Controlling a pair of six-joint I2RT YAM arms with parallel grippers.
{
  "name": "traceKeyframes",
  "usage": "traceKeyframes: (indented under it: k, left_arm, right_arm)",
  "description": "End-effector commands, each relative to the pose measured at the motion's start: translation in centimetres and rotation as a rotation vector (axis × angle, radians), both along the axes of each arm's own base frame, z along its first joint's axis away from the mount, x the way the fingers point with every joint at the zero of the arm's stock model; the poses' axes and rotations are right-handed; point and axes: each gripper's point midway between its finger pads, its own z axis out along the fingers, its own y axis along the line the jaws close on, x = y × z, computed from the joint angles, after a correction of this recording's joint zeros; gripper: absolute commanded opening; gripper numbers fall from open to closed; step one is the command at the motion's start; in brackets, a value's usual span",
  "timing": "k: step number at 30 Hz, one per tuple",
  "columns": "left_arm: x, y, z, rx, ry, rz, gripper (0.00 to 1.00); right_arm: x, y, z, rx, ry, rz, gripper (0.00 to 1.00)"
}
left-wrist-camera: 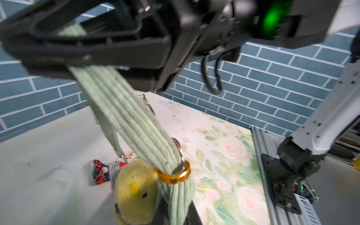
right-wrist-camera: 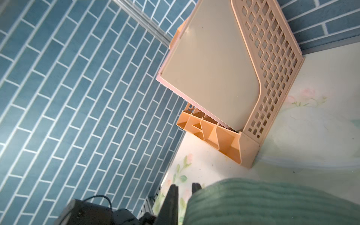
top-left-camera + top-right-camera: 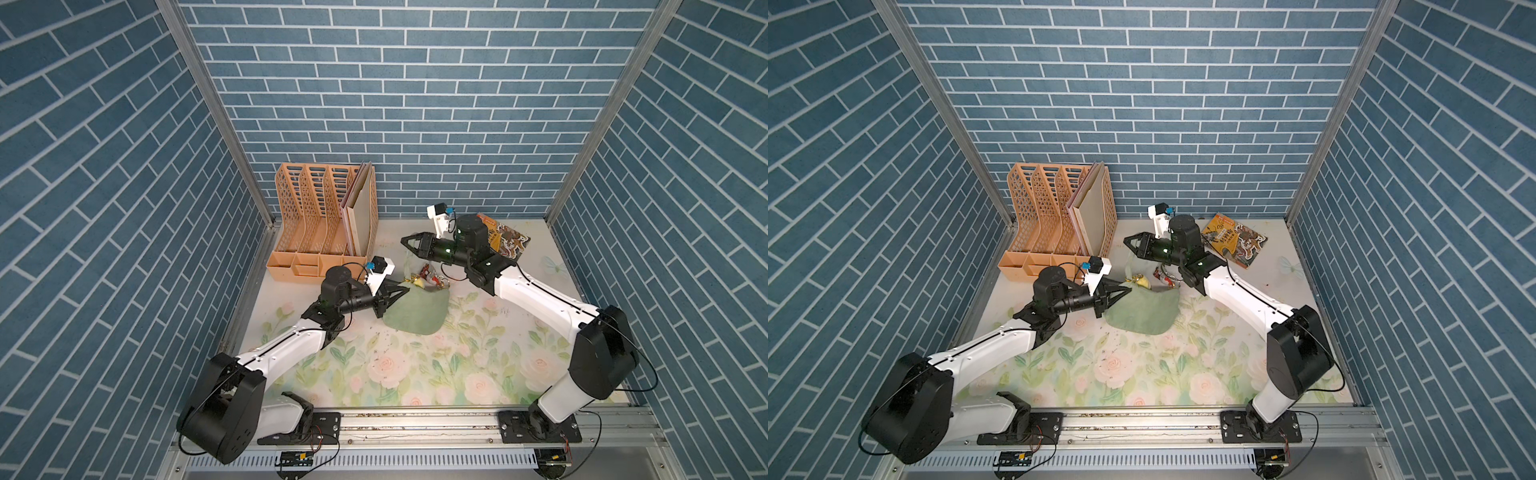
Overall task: Remove the decoration from the bag
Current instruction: Pick up the bag from the center of the board.
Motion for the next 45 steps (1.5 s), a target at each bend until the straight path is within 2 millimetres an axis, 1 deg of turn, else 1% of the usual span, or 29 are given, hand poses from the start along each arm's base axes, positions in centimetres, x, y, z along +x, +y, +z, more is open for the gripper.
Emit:
traceKeyframes:
  k: [1, 3, 5, 6, 9, 12, 14, 17, 20, 24, 26, 27, 30, 33, 36, 40, 45]
  left_arm:
    - [-3.1, -0.9, 0.6, -0.034, 0.007, -0.213, 0.07]
    - [-3.6, -1.0, 0.5, -0.041, 0.024, -0.245, 0.06]
    - [-3.8, -1.0, 0.5, -0.044, 0.021, -0.253, 0.06]
    - [-3.9, -1.0, 0.6, -0.045, 0.018, -0.258, 0.05]
    - [-4.2, -0.8, 0.9, -0.050, 0.004, -0.264, 0.05]
    - [-4.3, -0.8, 0.8, -0.047, 0.005, -0.268, 0.05]
    - [-4.4, -0.8, 0.6, -0.043, 0.007, -0.274, 0.05]
    - [-4.4, -0.8, 0.5, -0.041, 0.009, -0.281, 0.04]
    - [-4.4, -0.9, 0.6, -0.040, 0.011, -0.285, 0.04]
    - [-4.6, -1.0, 0.5, -0.039, 0.022, -0.295, 0.03]
    - [-4.7, -1.0, 0.4, -0.038, 0.027, -0.300, 0.03]
    - [-4.8, -1.1, 0.4, -0.036, 0.030, -0.304, 0.03]
    - [-4.9, -1.2, 0.3, -0.033, 0.035, -0.316, 0.02]
    - [-4.9, -1.4, 0.2, -0.033, 0.034, -0.326, 0.02]
    - [-4.9, -1.4, 0.2, -0.032, 0.035, -0.333, 0.01]
    - [-5.0, -1.4, 0.1, -0.032, 0.034, -0.341, 0.01]
    - [-5.3, -1.3, 0.2, -0.032, 0.032, -0.352, 0.01]
  right_arm:
    - [-2.7, 0.9, -1.0, -0.088, -0.115, 0.230, 0.23]
    - [-3.1, 0.9, -1.7, -0.111, -0.117, 0.263, 0.30]
    - [-3.6, 0.7, -2.3, -0.130, -0.111, 0.282, 0.40]
    - [-3.7, 0.4, -2.7, -0.151, -0.111, 0.283, 0.43]
    - [-4.2, -1.1, -3.9, -0.213, -0.114, 0.291, 0.51]
    - [-5.2, -2.7, -4.0, -0.173, -0.097, 0.313, 0.55]
    - [-5.7, -3.6, -3.5, -0.142, -0.098, 0.321, 0.57]
    - [-6.5, -4.7, -3.3, -0.097, -0.094, 0.330, 0.60]
    - [-7.5, -5.4, -3.2, -0.008, -0.077, 0.334, 0.61]
    - [-8.1, -5.2, -2.7, 0.138, -0.044, 0.335, 0.60]
    - [-8.4, -4.8, -2.2, 0.199, -0.018, 0.337, 0.64]
    - [-8.6, -4.5, -1.9, 0.227, -0.014, 0.345, 0.67]
    - [-9.9, -2.9, -1.4, 0.257, -0.016, 0.407, 0.82]
    - [-10.8, -1.6, -2.1, 0.233, -0.013, 0.471, 0.91]
    - [-11.8, -1.2, -1.9, 0.233, -0.052, 0.536, 0.94]
    - [-12.9, -1.1, -1.6, 0.233, -0.100, 0.611, 0.94]
    - [-14.3, -1.7, -2.7, 0.201, -0.136, 0.683, 0.93]
